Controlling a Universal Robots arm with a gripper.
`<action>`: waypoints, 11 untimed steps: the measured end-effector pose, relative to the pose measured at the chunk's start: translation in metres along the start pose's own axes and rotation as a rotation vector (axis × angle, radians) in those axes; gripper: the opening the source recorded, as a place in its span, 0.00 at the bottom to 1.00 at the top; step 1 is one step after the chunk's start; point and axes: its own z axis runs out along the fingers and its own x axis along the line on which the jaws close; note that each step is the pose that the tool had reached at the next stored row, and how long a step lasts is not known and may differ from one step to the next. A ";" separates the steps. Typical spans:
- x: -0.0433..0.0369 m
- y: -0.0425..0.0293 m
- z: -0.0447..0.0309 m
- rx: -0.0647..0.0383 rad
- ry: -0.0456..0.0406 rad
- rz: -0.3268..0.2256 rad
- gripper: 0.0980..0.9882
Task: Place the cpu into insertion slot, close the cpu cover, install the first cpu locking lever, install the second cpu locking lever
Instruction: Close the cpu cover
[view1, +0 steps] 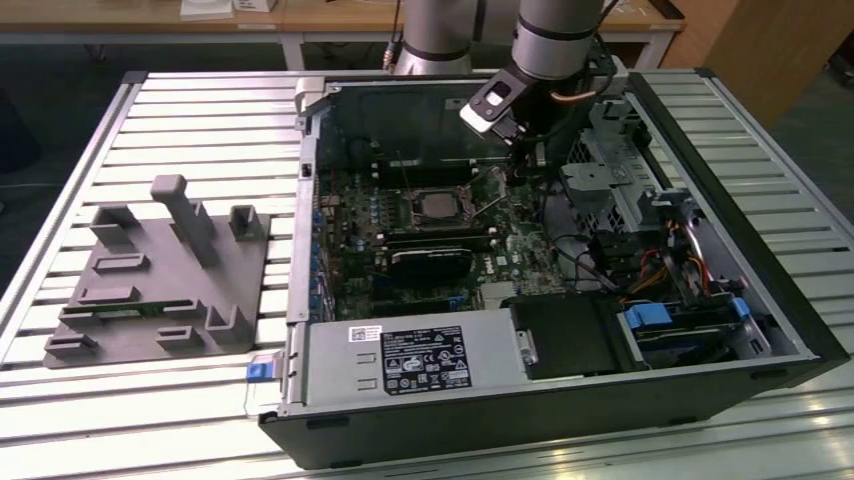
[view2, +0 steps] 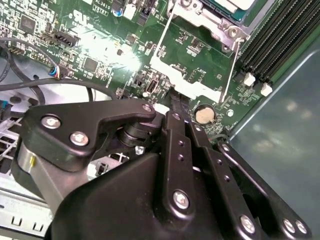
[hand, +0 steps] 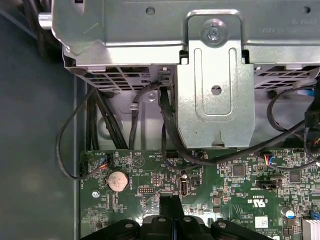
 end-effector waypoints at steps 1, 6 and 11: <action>0.0000 0.0000 0.0001 0.000 0.0001 0.000 0.01; 0.0000 0.0010 0.0009 0.073 -0.0017 0.001 0.01; 0.0001 0.0016 0.0012 0.122 -0.0030 0.002 0.01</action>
